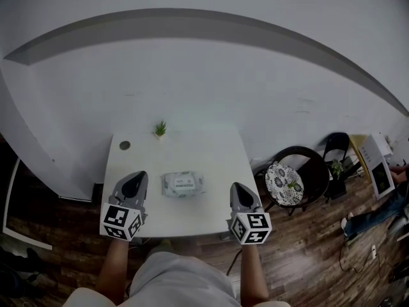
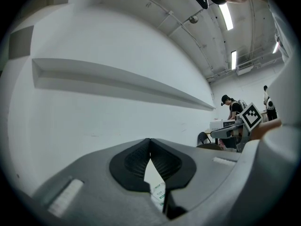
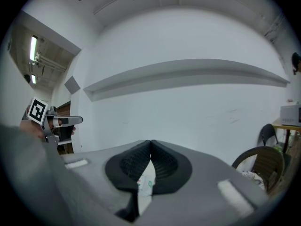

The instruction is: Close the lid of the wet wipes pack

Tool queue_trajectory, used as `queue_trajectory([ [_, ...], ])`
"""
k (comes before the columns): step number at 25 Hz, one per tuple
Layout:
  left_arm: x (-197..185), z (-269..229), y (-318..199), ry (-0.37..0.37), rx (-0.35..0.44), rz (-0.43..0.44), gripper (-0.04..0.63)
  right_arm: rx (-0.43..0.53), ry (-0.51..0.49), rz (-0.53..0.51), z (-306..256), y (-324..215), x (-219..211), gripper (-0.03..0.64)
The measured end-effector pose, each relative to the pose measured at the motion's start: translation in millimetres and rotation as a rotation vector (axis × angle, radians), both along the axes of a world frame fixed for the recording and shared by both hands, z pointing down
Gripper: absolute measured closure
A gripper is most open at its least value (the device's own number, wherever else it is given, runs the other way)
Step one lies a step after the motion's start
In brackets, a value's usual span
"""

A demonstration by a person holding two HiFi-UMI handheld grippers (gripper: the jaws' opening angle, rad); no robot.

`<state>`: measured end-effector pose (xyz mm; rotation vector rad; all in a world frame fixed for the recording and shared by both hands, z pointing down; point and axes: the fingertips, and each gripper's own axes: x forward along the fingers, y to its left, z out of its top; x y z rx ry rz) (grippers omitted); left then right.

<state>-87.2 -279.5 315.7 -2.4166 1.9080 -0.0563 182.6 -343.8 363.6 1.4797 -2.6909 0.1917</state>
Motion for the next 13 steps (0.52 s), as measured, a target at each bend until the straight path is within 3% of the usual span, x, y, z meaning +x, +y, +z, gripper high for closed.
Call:
queue_trajectory([
  [13,-4.2,-0.4,0.2,0.02,0.01,-0.029,0.597,0.019,-0.009,-0.012,-3.7,-3.2,-2.6,0.614],
])
